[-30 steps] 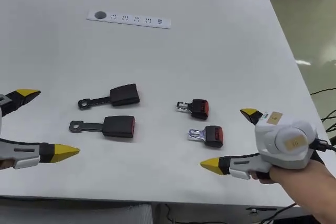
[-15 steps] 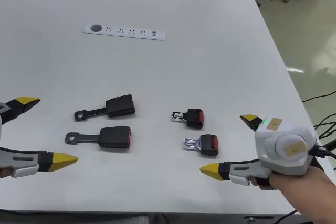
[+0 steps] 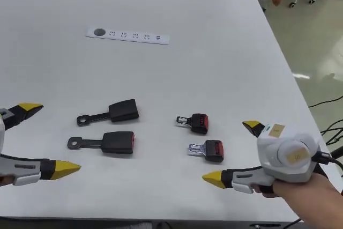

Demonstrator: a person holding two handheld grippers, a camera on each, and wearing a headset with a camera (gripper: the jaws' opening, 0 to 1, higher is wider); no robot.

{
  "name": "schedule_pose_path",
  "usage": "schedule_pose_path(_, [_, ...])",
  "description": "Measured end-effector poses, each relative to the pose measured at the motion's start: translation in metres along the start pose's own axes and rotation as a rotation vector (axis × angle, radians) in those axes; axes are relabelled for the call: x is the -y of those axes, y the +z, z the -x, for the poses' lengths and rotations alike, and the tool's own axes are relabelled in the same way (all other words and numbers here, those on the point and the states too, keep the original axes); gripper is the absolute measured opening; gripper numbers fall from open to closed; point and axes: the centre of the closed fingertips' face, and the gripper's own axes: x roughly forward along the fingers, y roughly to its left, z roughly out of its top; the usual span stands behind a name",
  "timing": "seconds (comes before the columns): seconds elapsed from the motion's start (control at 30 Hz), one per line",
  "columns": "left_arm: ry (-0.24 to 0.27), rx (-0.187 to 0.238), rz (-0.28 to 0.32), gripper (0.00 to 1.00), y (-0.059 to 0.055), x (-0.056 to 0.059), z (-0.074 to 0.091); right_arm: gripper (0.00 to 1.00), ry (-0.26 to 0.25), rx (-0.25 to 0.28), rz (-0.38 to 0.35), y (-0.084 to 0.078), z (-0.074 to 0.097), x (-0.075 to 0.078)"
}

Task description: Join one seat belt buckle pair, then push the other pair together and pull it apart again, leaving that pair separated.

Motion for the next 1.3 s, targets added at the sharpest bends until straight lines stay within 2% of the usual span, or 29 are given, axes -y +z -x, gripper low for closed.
schedule_pose_path(0.5, [-0.001, 0.0, 0.007, 1.0, -0.001, -0.002, 0.001, 0.99, 0.001, -0.001, 0.01, 0.003, -0.001, 0.003])
schedule_pose_path(0.67, [0.005, 0.006, 0.001, 1.0, -0.001, -0.002, -0.001, 0.98, 0.0, -0.002, 0.014, 0.003, 0.001, 0.002])
schedule_pose_path(0.73, [0.0, 0.027, 0.002, 0.99, 0.003, 0.0, -0.001, 0.98, -0.002, -0.003, 0.013, 0.002, 0.001, 0.003])
schedule_pose_path(0.97, [-0.002, -0.003, -0.022, 1.0, -0.001, 0.001, -0.004, 0.96, -0.007, 0.002, 0.012, 0.002, 0.002, 0.003])
schedule_pose_path(1.07, [-0.008, 0.005, -0.011, 1.0, -0.001, 0.002, -0.004, 0.95, -0.005, 0.003, 0.012, 0.002, 0.002, 0.003])
schedule_pose_path(1.23, [-0.017, -0.011, -0.025, 1.0, -0.002, 0.003, -0.007, 0.93, -0.006, 0.006, 0.02, 0.004, 0.002, 0.002])
schedule_pose_path(1.3, [-0.019, 0.006, -0.019, 1.0, 0.003, 0.003, -0.009, 0.91, -0.002, 0.003, 0.023, 0.004, 0.002, 0.002])
